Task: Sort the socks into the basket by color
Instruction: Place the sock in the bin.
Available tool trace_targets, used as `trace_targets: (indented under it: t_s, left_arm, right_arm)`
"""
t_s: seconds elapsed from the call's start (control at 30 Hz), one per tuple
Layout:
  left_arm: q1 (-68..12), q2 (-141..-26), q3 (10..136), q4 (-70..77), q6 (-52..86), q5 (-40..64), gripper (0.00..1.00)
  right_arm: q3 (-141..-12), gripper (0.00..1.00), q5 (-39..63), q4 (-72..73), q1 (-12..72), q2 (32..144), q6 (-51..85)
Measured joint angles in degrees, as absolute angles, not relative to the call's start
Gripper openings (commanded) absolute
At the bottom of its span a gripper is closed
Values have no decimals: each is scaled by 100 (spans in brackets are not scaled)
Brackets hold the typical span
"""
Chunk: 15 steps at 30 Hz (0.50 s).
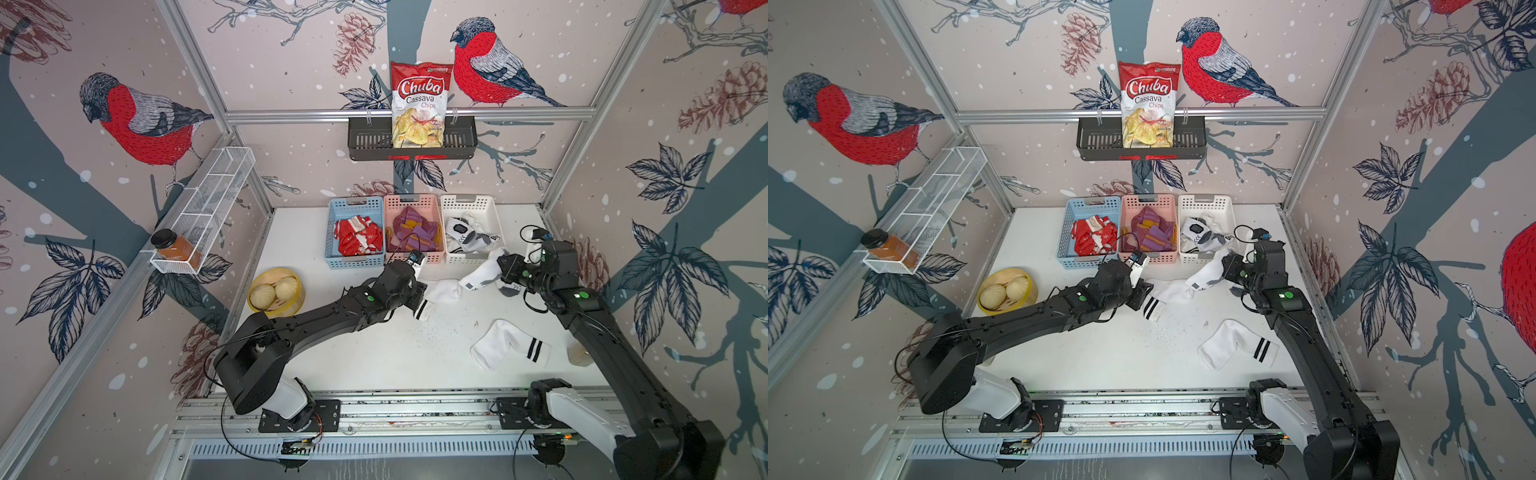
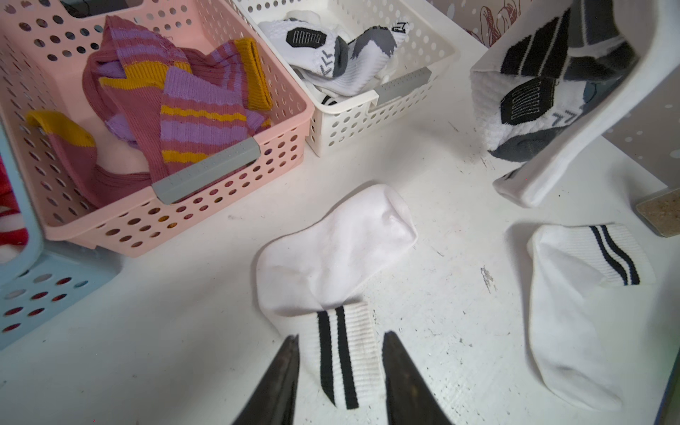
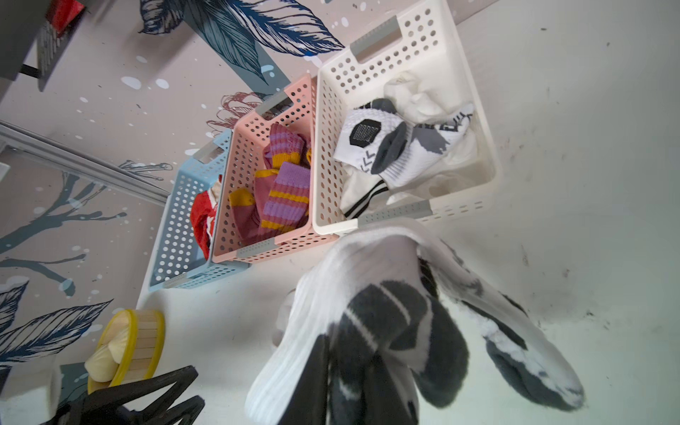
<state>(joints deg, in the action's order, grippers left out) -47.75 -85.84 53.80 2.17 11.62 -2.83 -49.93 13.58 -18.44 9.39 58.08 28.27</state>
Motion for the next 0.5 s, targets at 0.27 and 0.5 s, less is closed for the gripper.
trace_targets:
  t_s: [0.27, 0.5]
  left_arm:
    - [-4397, -8580, 5638, 213, 1007, 45, 39]
    - [-4064, -8628, 5747, 126, 943, 298, 39]
  right_arm:
    - [-5529, 22, 1566, -1205, 908, 5961, 2888]
    - [-6565, 22, 1603, -650, 871, 6956, 2862]
